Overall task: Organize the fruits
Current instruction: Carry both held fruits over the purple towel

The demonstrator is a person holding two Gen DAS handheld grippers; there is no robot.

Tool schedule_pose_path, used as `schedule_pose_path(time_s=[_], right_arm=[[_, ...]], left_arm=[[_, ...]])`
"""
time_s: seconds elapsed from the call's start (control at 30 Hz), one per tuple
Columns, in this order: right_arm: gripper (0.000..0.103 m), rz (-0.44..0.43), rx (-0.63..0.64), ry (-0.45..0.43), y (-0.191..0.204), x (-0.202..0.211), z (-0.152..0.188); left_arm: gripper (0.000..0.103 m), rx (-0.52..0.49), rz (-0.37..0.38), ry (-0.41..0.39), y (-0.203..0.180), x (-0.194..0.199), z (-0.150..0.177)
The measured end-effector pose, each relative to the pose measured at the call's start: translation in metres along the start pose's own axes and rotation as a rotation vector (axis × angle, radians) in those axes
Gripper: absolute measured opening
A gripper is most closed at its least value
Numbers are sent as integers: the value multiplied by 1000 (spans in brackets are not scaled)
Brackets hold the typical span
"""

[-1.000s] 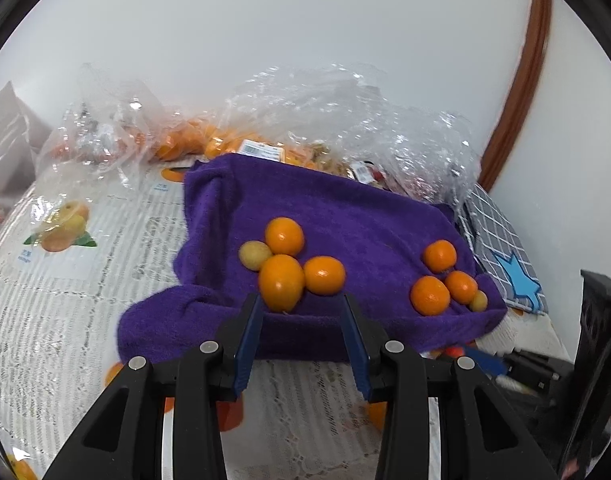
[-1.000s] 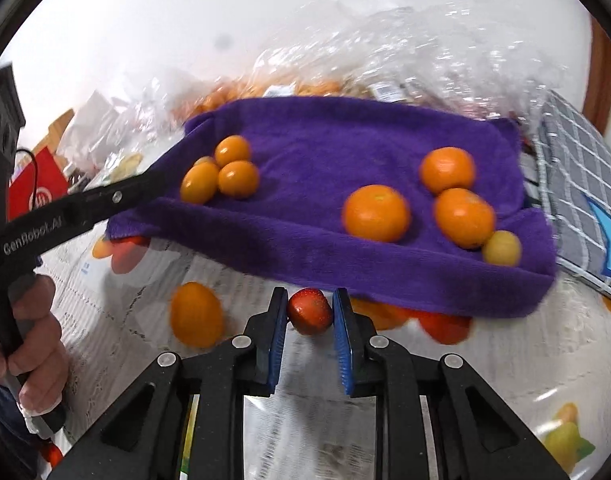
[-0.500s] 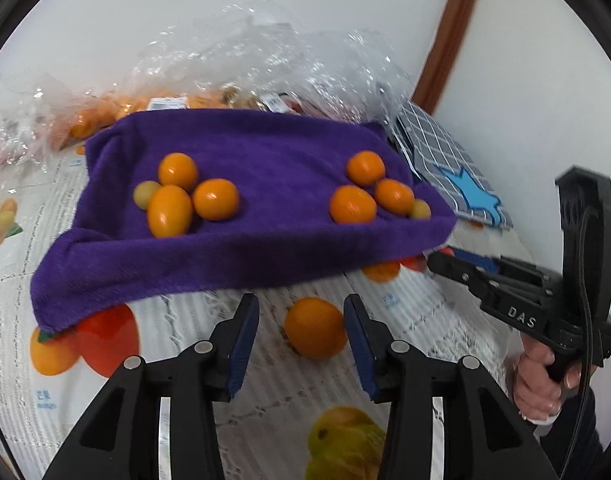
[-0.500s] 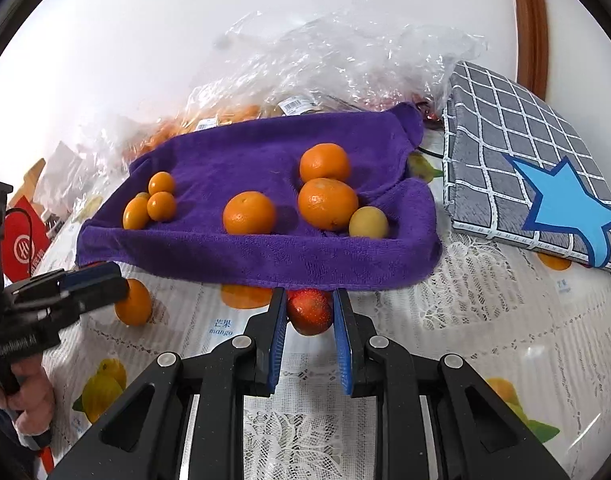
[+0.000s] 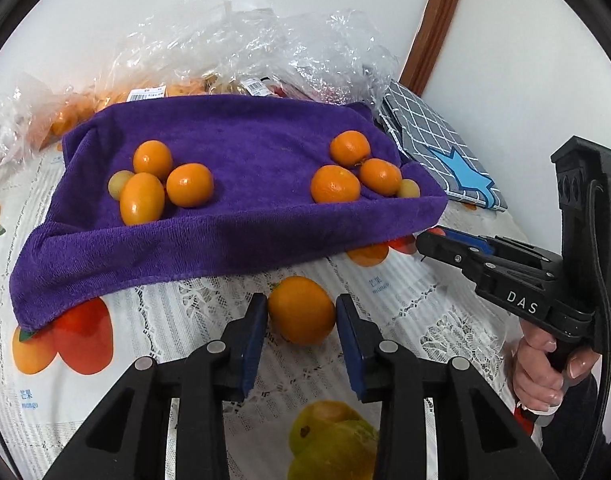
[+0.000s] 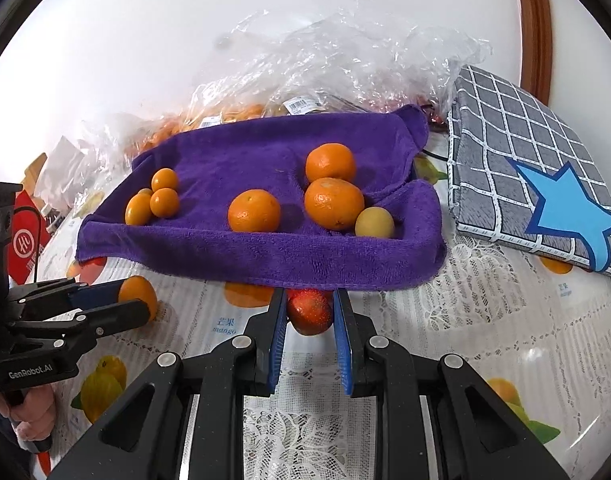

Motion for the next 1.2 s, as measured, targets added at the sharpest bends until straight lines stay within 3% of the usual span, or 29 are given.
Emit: schedule_pose_path(time_s=[0.7,0.97,1.2], right_arm=[[23,-17,-25,-48,0,10,-1],[23,-57,-55,-57,4,16,-14],[23,-85,7,-94,26,19,-44]], left_arm=[[33,110,-28,-147,22,33,-6],[33,198,-108,-210,54,55,-6],[33,248,-192,-196,86,56,-17]])
Point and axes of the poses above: each gripper's, at about its wrist camera, not at the fingertips, and x roughly against the way its jaws point, y to its left, z to its underside, the point moved 2 cm from there along -x, roughly the way its jaws point, and after that the axes turned 15 degrees about -x, right-handed, at the moved point
